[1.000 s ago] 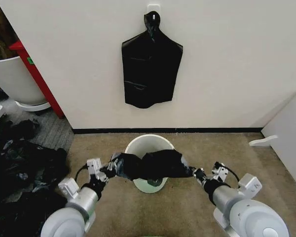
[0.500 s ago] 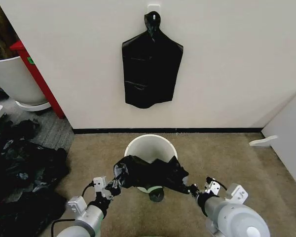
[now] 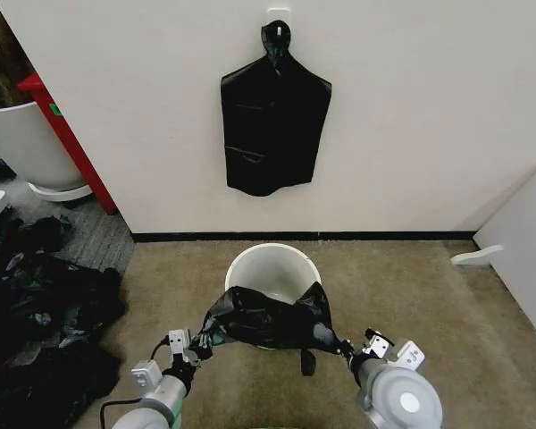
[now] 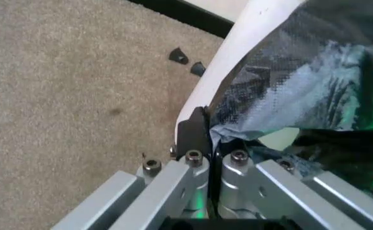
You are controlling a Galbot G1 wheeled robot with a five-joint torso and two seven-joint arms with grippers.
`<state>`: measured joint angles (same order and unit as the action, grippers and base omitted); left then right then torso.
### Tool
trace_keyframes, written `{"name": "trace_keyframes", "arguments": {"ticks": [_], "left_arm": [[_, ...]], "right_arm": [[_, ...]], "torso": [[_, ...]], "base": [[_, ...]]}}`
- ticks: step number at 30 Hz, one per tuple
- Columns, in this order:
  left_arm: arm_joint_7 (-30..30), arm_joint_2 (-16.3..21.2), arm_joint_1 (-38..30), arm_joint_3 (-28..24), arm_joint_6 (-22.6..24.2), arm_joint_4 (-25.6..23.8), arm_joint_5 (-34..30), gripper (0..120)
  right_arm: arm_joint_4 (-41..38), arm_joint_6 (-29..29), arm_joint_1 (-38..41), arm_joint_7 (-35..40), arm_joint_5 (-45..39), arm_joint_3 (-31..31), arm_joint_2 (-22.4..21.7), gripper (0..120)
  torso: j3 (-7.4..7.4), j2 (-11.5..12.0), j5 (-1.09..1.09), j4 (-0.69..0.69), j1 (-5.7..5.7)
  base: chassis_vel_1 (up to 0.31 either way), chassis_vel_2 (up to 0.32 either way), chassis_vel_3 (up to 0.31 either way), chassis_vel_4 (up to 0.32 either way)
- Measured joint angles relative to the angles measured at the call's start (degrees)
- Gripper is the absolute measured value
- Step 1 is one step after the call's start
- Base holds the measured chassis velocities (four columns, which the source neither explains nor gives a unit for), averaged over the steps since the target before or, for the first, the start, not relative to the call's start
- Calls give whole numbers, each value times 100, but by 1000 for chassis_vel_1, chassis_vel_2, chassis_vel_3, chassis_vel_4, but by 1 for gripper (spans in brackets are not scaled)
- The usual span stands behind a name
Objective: Place the garbage bag over the trash bin.
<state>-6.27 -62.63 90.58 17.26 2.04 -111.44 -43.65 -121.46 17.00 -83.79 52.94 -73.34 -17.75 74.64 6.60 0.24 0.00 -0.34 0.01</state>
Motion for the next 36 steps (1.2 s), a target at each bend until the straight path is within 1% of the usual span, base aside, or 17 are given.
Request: {"name": "trace_keyframes", "arguments": {"ticks": [2, 3, 8, 12, 17, 23, 24, 25, 26, 31, 32, 33, 36], "left_arm": [[34, 6, -55, -2, -17, 87, 5, 0], [34, 6, -55, -2, -17, 87, 5, 0], [104, -21, -301, -34, -113, 417, 31, 0], [114, -63, -364, -28, -168, 449, 82, 0], [96, -59, -322, 52, -216, 122, 135, 0], [68, -23, -193, 86, -224, -118, 158, 0], [31, -30, -138, 89, -250, -130, 189, 0], [31, -30, -138, 89, -250, -130, 189, 0], [7, -36, -107, 89, -269, -139, 200, 0], [-18, -137, 102, 89, -336, -285, 285, 0], [-18, -149, 130, 90, -344, -308, 308, 0], [-18, -149, 130, 90, -344, -308, 308, 0], [-14, -190, 167, 91, -376, -377, 382, 0]], "right_arm": [[142, -140, 55, -308, 232, -25, -12, 0], [142, -140, 55, -308, 232, -25, -12, 0], [333, -382, 149, -1050, 632, -33, -27, 0], [340, -446, 204, -1209, 758, -23, -60, 0], [254, -461, 303, -1172, 776, -72, -186, 0], [200, -365, 308, -1033, 779, -78, -212, 0], [201, -327, 290, -986, 799, -79, -202, 6], [201, -327, 290, -986, 799, -79, -202, 6], [201, -309, 274, -957, 818, -78, -199, 10], [55, -119, 98, -670, 928, -108, -233, 30], [24, -75, 64, -647, 950, -115, -243, 33], [24, -75, 64, -647, 950, -115, -243, 33], [-197, 126, -151, -657, 1196, -124, -290, 46]], "torso": [[0, 0, 0, 0, 0], [0, 0, 0, 0, 0], [0, 0, 0, -1, 0], [0, 0, 0, 0, 0], [0, 0, 0, 0, 0], [0, 0, 1, 0, 0], [0, 0, 0, 0, 0], [0, 0, 0, 0, 0], [0, 0, 0, 0, 0], [0, 0, 0, 0, 0], [0, 0, 0, 0, 0], [0, 0, 0, 0, 0], [0, 0, 0, 0, 0]], "base": [[0, 0, 0, 0], [0, 0, 0, 0], [0, 0, 0, 0], [0, 0, 0, 0], [0, 0, 0, 0], [0, 0, 0, 0], [0, 0, 0, 0], [0, 0, 0, 0], [0, 0, 0, 0], [0, 0, 0, 0], [0, 0, 0, 0], [0, 0, 0, 0], [0, 0, 0, 0]]}}
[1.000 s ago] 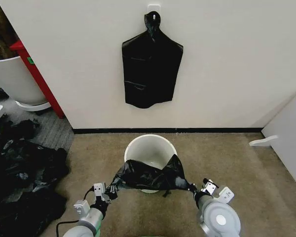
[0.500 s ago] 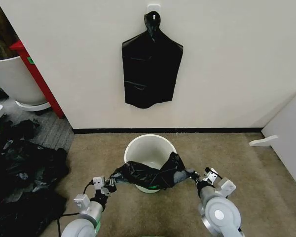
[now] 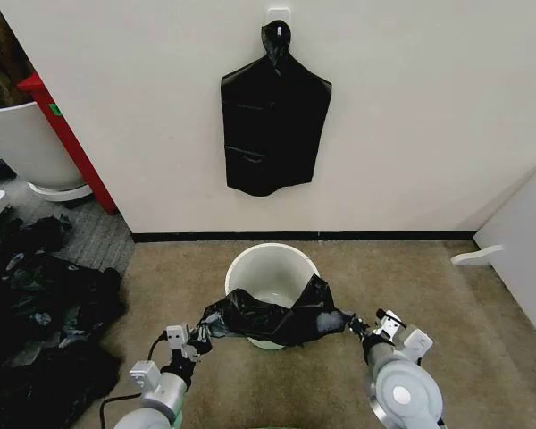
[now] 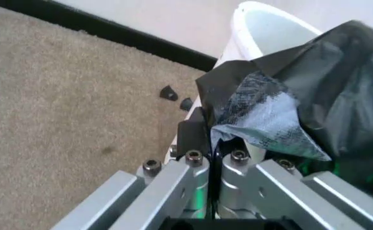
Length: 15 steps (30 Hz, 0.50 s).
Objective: Place the garbage bag over the trash bin.
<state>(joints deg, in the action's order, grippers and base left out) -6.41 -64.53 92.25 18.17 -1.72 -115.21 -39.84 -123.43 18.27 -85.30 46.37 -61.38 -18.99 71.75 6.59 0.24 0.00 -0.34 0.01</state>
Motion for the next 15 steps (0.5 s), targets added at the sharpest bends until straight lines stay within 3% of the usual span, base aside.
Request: {"name": "trace_keyframes", "arguments": {"ticks": [3, 8, 15], "left_arm": [[-2, -17, -31, -4, -10, -21, 15, 0], [-67, -29, -114, -14, -17, -45, -3, 0], [-64, -81, -96, 4, -28, -46, -12, 0]], "right_arm": [[-218, 217, -211, -156, 353, 5, -57, 56], [-708, 696, -947, -1173, 2016, -14, -251, 78], [-1335, 453, -1722, -2305, 3339, -104, -632, 98]], "torso": [[0, 0, 0, 0, 0], [0, 0, 1, 0, 0], [0, 0, -1, -1, 0]], "base": [[0, 0, 0, 0], [0, 0, 0, 0], [0, 0, 0, 0]]}}
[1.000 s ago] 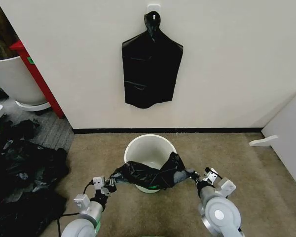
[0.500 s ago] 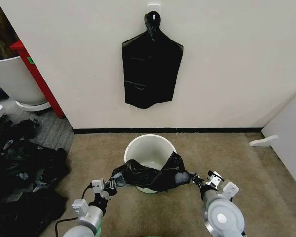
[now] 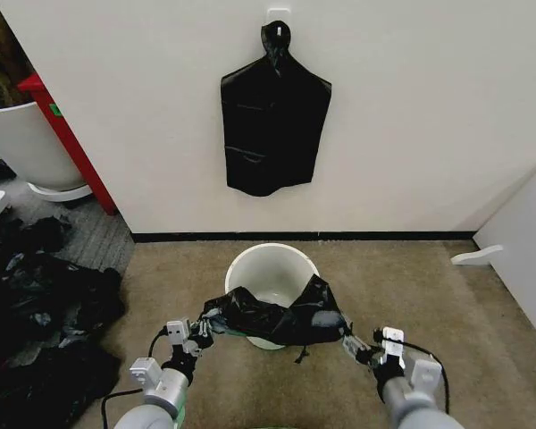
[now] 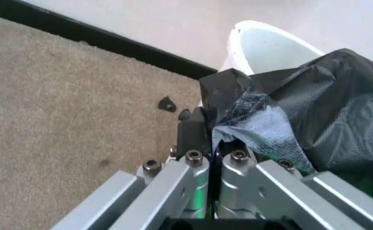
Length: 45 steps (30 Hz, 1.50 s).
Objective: Place the garbage bag over the trash bin.
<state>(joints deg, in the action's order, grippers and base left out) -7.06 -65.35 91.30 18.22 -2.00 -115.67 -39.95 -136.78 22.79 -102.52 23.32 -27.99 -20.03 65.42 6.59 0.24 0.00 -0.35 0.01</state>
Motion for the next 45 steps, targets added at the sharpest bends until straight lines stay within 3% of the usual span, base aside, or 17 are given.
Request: {"name": "trace_keyframes", "arguments": {"ticks": [7, 16, 19, 23, 27, 34, 45], "left_arm": [[1, 46, -39, 2, 1, -1, -9, 0], [-47, 65, -103, -3, 30, 8, -31, 0], [-53, 54, -100, -6, 36, 6, -30, 0], [-65, 50, -94, -7, 45, -23, -27, 0], [-67, 48, -100, -7, 50, -29, -25, 0], [-75, 24, -102, -7, 54, -54, -16, 0], [-55, -13, -61, 10, 48, -75, -10, 0]], "right_arm": [[-490, -351, 332, -460, -243, 118, -489, 100], [-451, 688, 1869, -672, -2243, 630, -1189, 100], [-346, 899, 2092, -561, -2275, 888, -1278, 100], [-336, 1302, 2349, 224, -2693, 1356, -1331, 100], [-311, 1347, 2473, 551, -2849, 1557, -1302, 99], [82, 1184, 2740, 888, -2843, 1901, -1103, 79], [334, 1047, 2983, 1165, -2815, 2187, -1040, 35]], "torso": [[0, 0, 1, 0, 0], [1, 0, 2, 2, 0], [1, 0, 1, 2, 0], [1, 0, 1, 1, 0], [1, 0, 1, 1, 0], [1, 0, 1, 1, 0], [1, 0, 1, 1, 0]], "base": [[0, 0, 0, 0], [0, 0, 0, 0], [0, 0, 0, 0], [0, 0, 0, 0], [0, 0, 0, 0], [0, 0, 0, 0], [0, 0, 0, 0]]}}
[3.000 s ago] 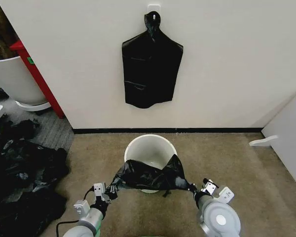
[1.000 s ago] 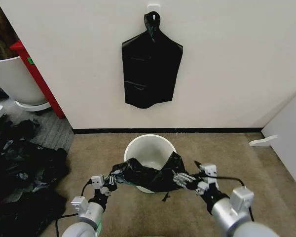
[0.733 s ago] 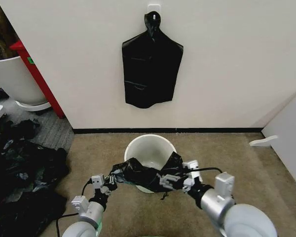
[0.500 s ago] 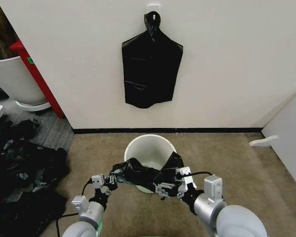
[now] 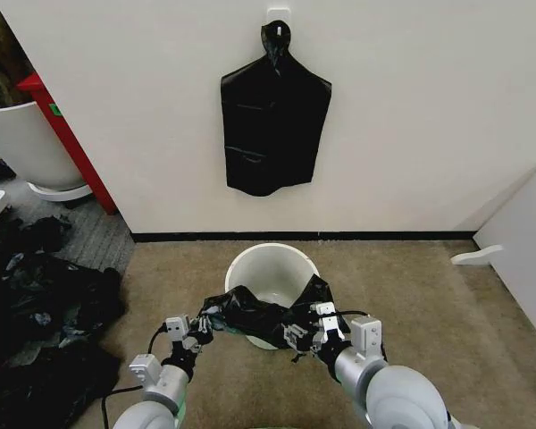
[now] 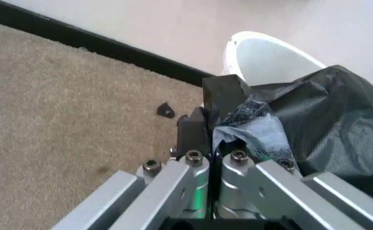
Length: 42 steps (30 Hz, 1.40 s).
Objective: Place the garbage bag over the trash bin.
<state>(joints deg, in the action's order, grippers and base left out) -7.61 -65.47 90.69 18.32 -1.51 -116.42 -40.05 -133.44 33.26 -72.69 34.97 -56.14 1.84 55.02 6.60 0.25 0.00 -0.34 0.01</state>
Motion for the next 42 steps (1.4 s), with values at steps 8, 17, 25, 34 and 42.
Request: {"name": "trace_keyframes", "arguments": {"ticks": [8, 17, 25, 34, 42], "left_arm": [[9, -3, 3, 3, -16, -6, -1, 0], [30, -14, -14, -15, -28, 42, 12, 0], [63, 14, -41, -41, -29, 88, 21, 0], [127, 63, -104, -76, -29, 146, 16, 0], [126, 44, -145, -29, -57, 229, -11, 0]], "right_arm": [[24, -91, 201, 172, -74, 65, -3, 4], [123, -286, 439, 229, -334, -143, 104, 0], [565, -378, 696, -150, -287, -458, 187, 0], [813, -499, 675, -495, -20, -675, 310, 0], [948, -393, 590, -773, 113, -830, 309, 12]], "torso": [[0, 0, 0, 0, 0], [0, 0, 0, 1, 0], [0, 0, 0, 1, 0], [-1, 0, 0, 0, 0], [0, 0, 1, 0, 0]], "base": [[0, 0, 0, 0], [0, 0, 0, 0], [0, 0, 0, 0], [0, 0, 0, 0], [0, 0, 0, 0]]}}
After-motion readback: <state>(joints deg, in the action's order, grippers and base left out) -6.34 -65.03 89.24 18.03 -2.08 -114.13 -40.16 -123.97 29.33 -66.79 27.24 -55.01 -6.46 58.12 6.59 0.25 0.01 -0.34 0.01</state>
